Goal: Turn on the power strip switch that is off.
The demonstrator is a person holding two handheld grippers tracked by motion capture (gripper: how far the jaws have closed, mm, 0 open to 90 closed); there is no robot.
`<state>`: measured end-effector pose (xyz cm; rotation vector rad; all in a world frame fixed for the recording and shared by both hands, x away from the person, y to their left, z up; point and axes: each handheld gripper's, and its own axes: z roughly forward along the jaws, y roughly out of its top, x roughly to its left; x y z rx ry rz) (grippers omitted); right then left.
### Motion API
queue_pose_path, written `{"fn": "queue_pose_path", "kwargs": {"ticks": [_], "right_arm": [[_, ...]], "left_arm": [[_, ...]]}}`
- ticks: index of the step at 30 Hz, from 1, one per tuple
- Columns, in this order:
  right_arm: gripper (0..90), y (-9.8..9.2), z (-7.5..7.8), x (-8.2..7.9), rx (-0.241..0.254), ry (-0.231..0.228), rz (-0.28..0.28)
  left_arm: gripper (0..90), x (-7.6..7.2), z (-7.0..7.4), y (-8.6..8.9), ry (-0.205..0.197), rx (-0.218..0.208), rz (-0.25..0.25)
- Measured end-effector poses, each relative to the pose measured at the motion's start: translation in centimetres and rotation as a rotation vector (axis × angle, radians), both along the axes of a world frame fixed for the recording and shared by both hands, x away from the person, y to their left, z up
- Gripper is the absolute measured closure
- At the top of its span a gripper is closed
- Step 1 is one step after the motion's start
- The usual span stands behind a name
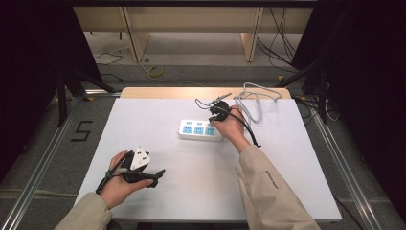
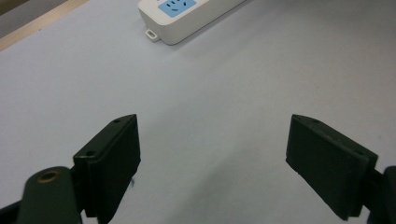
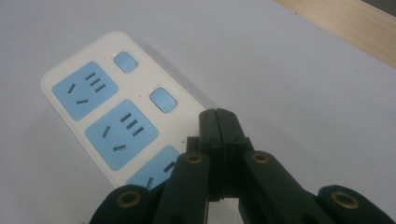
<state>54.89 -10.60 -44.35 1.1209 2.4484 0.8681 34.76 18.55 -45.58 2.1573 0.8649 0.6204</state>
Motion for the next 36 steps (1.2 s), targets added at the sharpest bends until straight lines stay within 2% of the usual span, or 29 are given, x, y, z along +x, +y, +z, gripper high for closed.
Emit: {"fn": "queue_pose_path", "kwargs": {"ticks": [30,36], "right_arm": [[90.0,0.73,-0.21,0.48,-0.035,0.053,0.000],[90.0,0.84,-0.25,0.45,-0.033,0.048,-0.007]], "left_arm": [[17.3,-0.02,0.07,0.00,-0.002,-0.016,0.005],[17.3,-0.03,0.12,0.05,-0.003,-0.013,0.005]]}}
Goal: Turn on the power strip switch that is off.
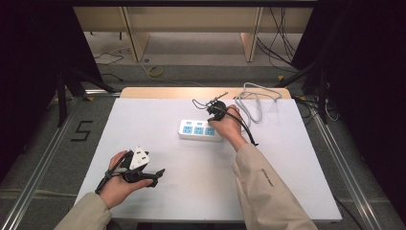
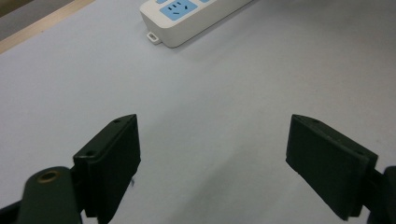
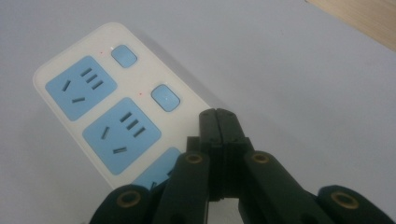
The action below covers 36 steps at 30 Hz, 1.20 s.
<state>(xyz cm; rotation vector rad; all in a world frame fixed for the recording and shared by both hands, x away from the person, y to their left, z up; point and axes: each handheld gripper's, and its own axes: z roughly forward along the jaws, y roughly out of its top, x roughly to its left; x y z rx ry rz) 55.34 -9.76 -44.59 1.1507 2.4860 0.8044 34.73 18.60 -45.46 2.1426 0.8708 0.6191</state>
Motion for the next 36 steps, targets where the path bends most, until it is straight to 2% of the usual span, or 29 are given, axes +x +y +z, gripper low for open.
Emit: {"fn": "queue_pose_path", "kwargs": {"ticks": [18,30,36], "right_arm": [[90.0,0.16,-0.19,0.11,-0.002,0.001,-0.020],[90.0,0.64,-0.11,0.04,-0.041,-0.001,-0.021],[90.0,0.60,-0.24,0.03,-0.032,0.005,-0.037]], "left_arm": [[17.3,-0.02,0.07,0.02,-0.003,-0.004,0.002],[17.3,-0.02,0.01,-0.07,-0.001,-0.002,0.000],[17.3,-0.03,0.00,-0.11,0.000,-0.003,-0.003]]}}
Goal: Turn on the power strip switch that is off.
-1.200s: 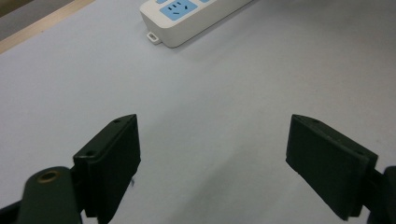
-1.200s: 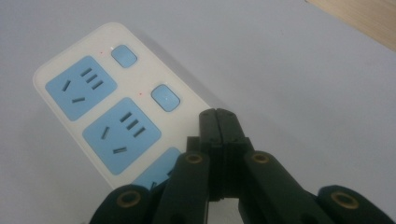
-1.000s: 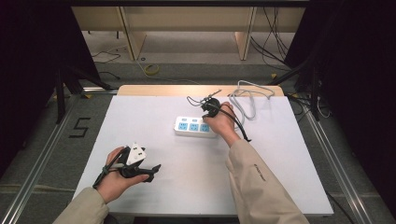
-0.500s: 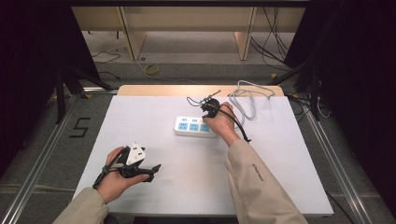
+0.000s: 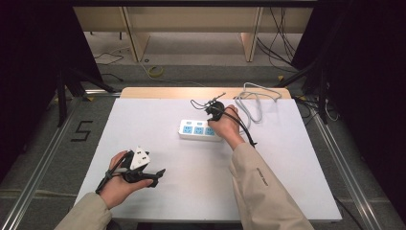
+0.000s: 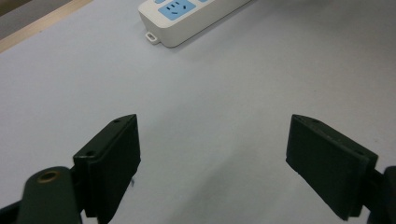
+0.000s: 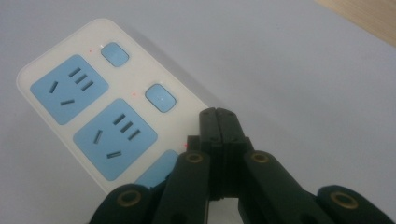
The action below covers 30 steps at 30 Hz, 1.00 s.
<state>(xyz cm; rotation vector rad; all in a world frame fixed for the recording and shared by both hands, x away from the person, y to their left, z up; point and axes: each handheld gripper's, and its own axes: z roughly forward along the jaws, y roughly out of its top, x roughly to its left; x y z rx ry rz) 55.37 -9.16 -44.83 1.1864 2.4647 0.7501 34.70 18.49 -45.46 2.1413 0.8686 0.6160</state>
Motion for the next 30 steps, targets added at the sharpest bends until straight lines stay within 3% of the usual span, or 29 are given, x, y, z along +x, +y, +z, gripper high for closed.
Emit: {"fn": "queue_pose_path", "kwargs": {"ticks": [30], "right_arm": [[90.0,0.50,-0.28,-0.31,0.019,-0.026,-0.008]], "left_arm": [[17.3,-0.01,-0.02,0.08,0.001,0.002,0.000]]}}
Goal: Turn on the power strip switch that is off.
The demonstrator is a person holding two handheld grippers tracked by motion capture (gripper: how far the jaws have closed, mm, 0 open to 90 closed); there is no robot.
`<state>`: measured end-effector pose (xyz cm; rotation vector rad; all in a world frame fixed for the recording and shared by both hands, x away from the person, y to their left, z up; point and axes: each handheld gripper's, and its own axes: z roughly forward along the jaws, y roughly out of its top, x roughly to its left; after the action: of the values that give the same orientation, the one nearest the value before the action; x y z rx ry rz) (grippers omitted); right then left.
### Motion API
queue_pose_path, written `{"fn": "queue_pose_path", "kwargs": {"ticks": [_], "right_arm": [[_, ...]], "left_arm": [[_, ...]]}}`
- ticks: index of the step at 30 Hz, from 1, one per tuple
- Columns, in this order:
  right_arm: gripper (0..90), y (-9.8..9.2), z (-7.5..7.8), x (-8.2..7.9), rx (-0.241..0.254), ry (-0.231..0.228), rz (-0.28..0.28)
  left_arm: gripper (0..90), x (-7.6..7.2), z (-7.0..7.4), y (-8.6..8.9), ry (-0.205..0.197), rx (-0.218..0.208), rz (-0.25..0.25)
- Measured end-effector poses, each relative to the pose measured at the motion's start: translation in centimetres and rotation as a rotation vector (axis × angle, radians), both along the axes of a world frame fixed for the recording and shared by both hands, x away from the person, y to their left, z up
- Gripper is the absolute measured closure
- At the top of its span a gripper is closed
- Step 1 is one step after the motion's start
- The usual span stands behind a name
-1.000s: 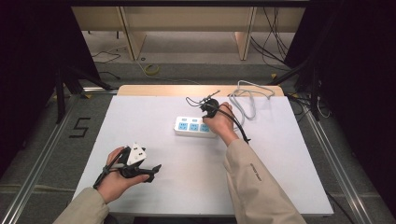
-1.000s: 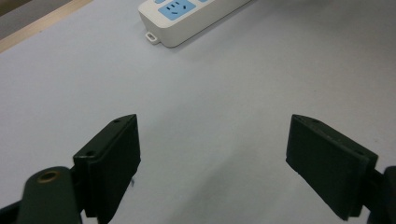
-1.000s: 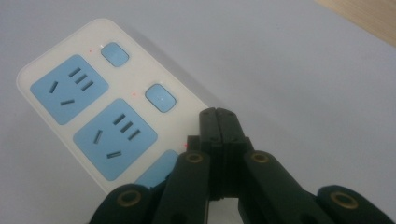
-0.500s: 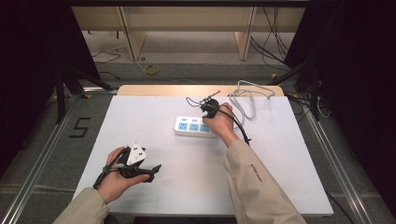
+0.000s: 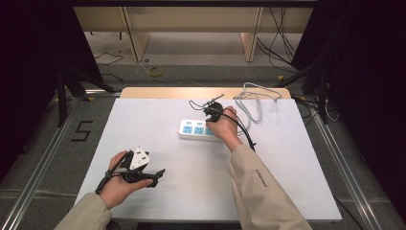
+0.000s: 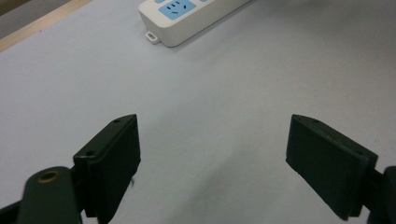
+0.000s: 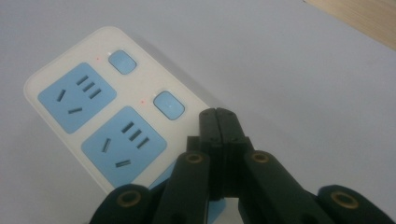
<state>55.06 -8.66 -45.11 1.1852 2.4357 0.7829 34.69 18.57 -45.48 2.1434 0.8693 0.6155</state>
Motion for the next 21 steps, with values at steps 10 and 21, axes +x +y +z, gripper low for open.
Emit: {"fn": "queue_pose_path", "kwargs": {"ticks": [10,21], "right_arm": [[90.0,-0.4,0.3,0.0,-0.002,0.004,-0.003],[90.0,-0.9,1.0,-0.5,0.027,-0.022,-0.001]], "left_arm": [[17.3,0.0,0.0,0.0,0.000,-0.004,0.002],[17.3,0.0,0.0,0.0,0.000,-0.002,0.003]]}}
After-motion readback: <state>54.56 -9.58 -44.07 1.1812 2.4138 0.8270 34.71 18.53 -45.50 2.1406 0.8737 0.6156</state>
